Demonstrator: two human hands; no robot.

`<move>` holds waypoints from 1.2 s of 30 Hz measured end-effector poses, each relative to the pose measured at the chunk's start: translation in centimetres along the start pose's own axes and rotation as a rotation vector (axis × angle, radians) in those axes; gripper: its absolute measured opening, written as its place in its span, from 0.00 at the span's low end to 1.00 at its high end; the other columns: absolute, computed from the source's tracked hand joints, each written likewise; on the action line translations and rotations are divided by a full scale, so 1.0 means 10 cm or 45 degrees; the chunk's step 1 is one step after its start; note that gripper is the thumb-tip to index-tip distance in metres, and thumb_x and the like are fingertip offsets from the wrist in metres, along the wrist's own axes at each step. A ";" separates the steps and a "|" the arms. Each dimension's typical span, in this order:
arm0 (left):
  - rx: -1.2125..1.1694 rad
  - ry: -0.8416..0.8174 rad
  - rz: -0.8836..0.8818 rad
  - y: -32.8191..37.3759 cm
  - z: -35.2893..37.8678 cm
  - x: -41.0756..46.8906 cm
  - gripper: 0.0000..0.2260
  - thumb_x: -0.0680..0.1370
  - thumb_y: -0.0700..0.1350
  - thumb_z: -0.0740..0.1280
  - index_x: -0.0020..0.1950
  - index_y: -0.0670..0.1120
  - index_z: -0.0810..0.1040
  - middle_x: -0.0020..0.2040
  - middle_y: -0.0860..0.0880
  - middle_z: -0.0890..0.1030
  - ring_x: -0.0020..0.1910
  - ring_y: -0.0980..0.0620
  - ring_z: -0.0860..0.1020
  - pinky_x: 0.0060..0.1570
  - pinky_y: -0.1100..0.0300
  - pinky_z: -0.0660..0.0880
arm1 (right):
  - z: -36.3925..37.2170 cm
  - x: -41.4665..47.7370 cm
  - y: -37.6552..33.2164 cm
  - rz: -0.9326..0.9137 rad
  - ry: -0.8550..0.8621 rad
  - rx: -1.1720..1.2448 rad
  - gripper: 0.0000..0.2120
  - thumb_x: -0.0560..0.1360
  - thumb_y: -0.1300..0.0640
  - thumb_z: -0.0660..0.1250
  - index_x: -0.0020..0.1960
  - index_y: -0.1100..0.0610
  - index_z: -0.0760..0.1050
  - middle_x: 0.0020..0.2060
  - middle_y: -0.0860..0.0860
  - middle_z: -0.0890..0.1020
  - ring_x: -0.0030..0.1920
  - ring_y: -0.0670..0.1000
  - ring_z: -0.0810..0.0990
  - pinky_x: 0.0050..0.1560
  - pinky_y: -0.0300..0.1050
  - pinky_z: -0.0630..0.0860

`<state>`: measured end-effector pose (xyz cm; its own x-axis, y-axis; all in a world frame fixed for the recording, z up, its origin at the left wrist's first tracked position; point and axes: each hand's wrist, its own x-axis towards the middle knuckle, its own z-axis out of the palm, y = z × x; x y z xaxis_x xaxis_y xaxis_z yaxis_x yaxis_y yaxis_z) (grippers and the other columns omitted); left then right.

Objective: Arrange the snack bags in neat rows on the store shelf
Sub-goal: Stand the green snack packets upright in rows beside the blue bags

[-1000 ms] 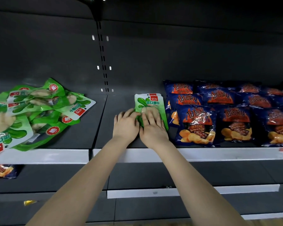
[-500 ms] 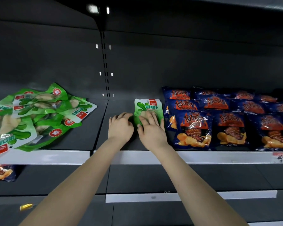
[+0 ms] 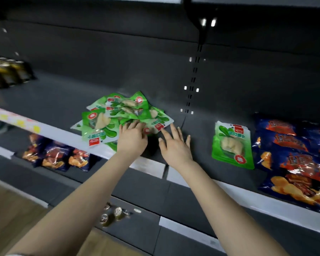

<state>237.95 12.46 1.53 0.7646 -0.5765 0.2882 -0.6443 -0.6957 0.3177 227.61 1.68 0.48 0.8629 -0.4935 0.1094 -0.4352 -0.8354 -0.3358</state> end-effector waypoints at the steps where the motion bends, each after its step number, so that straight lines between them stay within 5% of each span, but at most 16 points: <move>1: 0.029 -0.002 -0.021 -0.12 -0.04 -0.01 0.21 0.76 0.44 0.61 0.70 0.48 0.69 0.72 0.47 0.68 0.69 0.41 0.64 0.71 0.46 0.54 | 0.03 0.04 -0.08 -0.034 -0.007 0.002 0.23 0.82 0.48 0.48 0.77 0.48 0.54 0.78 0.50 0.46 0.77 0.54 0.44 0.73 0.63 0.40; 6: 0.137 -0.053 -0.170 -0.59 -0.17 -0.03 0.23 0.77 0.49 0.59 0.73 0.49 0.63 0.75 0.48 0.61 0.74 0.42 0.55 0.73 0.43 0.49 | 0.15 0.26 -0.44 -0.162 -0.011 0.021 0.25 0.81 0.46 0.50 0.77 0.49 0.54 0.78 0.51 0.46 0.77 0.54 0.45 0.73 0.63 0.41; 12: 0.125 -0.185 -0.257 -0.81 -0.07 -0.15 0.25 0.81 0.54 0.46 0.77 0.52 0.48 0.78 0.53 0.44 0.76 0.50 0.41 0.72 0.44 0.41 | 0.16 0.50 -0.72 -0.280 0.012 -0.016 0.29 0.80 0.49 0.56 0.77 0.50 0.50 0.77 0.51 0.44 0.77 0.56 0.45 0.73 0.63 0.42; 23: 0.096 -0.167 -0.275 -0.81 -0.06 -0.13 0.24 0.81 0.55 0.46 0.77 0.53 0.49 0.78 0.53 0.44 0.76 0.51 0.41 0.73 0.46 0.41 | 0.20 1.16 -0.95 -0.365 -0.023 -0.232 0.33 0.78 0.53 0.58 0.78 0.52 0.45 0.77 0.51 0.42 0.77 0.56 0.41 0.73 0.63 0.43; 26: 0.097 -0.172 -0.280 -0.80 -0.05 -0.14 0.24 0.81 0.55 0.47 0.77 0.53 0.49 0.78 0.53 0.45 0.76 0.51 0.41 0.73 0.46 0.40 | 0.34 1.24 -1.00 -0.257 -0.128 -0.195 0.29 0.80 0.54 0.54 0.78 0.52 0.48 0.77 0.52 0.52 0.75 0.59 0.56 0.71 0.60 0.57; 29: 0.101 -0.177 -0.283 -0.81 -0.05 -0.13 0.24 0.81 0.55 0.46 0.77 0.54 0.49 0.78 0.53 0.44 0.76 0.51 0.41 0.73 0.47 0.40 | 0.39 1.28 -1.06 -0.167 -0.069 -0.196 0.25 0.81 0.59 0.53 0.77 0.52 0.53 0.71 0.55 0.66 0.65 0.59 0.72 0.54 0.53 0.74; 32: 0.113 -0.183 -0.279 -0.82 -0.05 -0.11 0.24 0.81 0.55 0.46 0.77 0.53 0.49 0.78 0.53 0.44 0.76 0.51 0.41 0.73 0.46 0.40 | 0.34 1.26 -1.10 -0.171 0.019 -0.330 0.20 0.80 0.60 0.56 0.72 0.56 0.61 0.63 0.57 0.75 0.59 0.59 0.77 0.46 0.50 0.76; 36: 0.132 -0.191 -0.291 -0.82 -0.03 -0.11 0.24 0.81 0.55 0.46 0.77 0.53 0.50 0.78 0.53 0.44 0.76 0.51 0.41 0.73 0.47 0.41 | 0.37 1.08 -1.04 -0.220 0.071 -0.469 0.19 0.80 0.61 0.58 0.70 0.62 0.61 0.64 0.59 0.74 0.56 0.60 0.79 0.46 0.49 0.76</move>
<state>242.36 18.97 -1.09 0.8889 -0.4510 0.0805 -0.4554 -0.8506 0.2630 242.39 5.89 1.71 0.9204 -0.3423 0.1889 -0.3569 -0.9329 0.0487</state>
